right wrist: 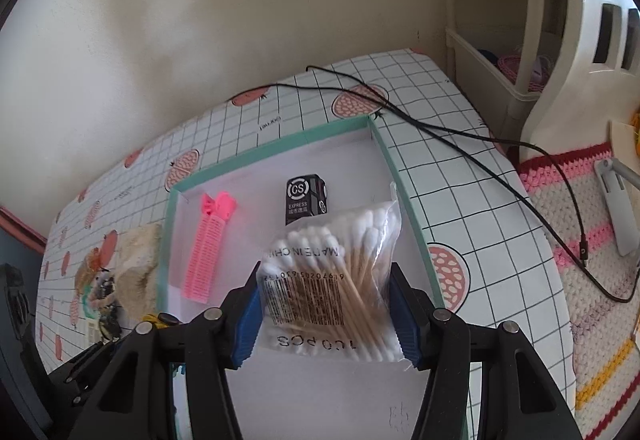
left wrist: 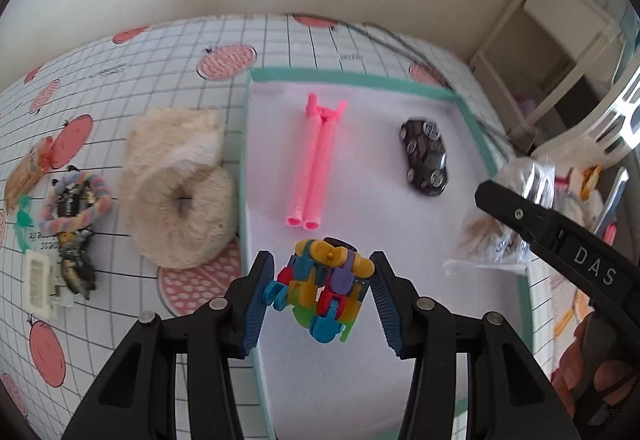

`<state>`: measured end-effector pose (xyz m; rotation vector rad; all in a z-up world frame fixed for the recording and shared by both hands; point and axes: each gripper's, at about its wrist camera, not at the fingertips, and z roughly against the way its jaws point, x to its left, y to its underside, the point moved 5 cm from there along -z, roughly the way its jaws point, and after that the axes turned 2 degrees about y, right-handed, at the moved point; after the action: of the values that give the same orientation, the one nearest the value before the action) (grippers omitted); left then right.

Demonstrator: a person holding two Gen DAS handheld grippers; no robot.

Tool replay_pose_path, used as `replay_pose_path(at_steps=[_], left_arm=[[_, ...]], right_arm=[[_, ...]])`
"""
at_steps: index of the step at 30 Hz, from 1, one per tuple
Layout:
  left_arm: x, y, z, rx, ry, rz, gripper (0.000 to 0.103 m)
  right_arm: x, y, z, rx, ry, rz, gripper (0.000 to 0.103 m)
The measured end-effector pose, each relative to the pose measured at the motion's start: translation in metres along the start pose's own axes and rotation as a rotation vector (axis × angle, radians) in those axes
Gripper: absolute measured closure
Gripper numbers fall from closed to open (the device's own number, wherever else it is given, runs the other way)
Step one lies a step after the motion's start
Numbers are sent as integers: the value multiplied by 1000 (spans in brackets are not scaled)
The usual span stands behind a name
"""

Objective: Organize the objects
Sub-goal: 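Carry the block toy with the left tool into the tray while the right tool carries the swab bag there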

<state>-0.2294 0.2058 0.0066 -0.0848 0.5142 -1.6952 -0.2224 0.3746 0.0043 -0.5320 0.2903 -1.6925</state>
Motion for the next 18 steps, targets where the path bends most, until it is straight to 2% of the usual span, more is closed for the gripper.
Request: replay_pose_path(at_steps=[4,10,15,18], left_arm=[[-1,3,-15,35,16,23,52],[-6,4,-18,35,-8,-4,52],[-6,5,-16,46,11,0,52],[-8,0,-16,48,22,2,48]], right_arm=[[-4,5,-13,32,24,15,43],[-8,11,-28,71,30,16,43],[-7,11,-27,74,26,18,43],[-7,9,-25,69,21,25,37]])
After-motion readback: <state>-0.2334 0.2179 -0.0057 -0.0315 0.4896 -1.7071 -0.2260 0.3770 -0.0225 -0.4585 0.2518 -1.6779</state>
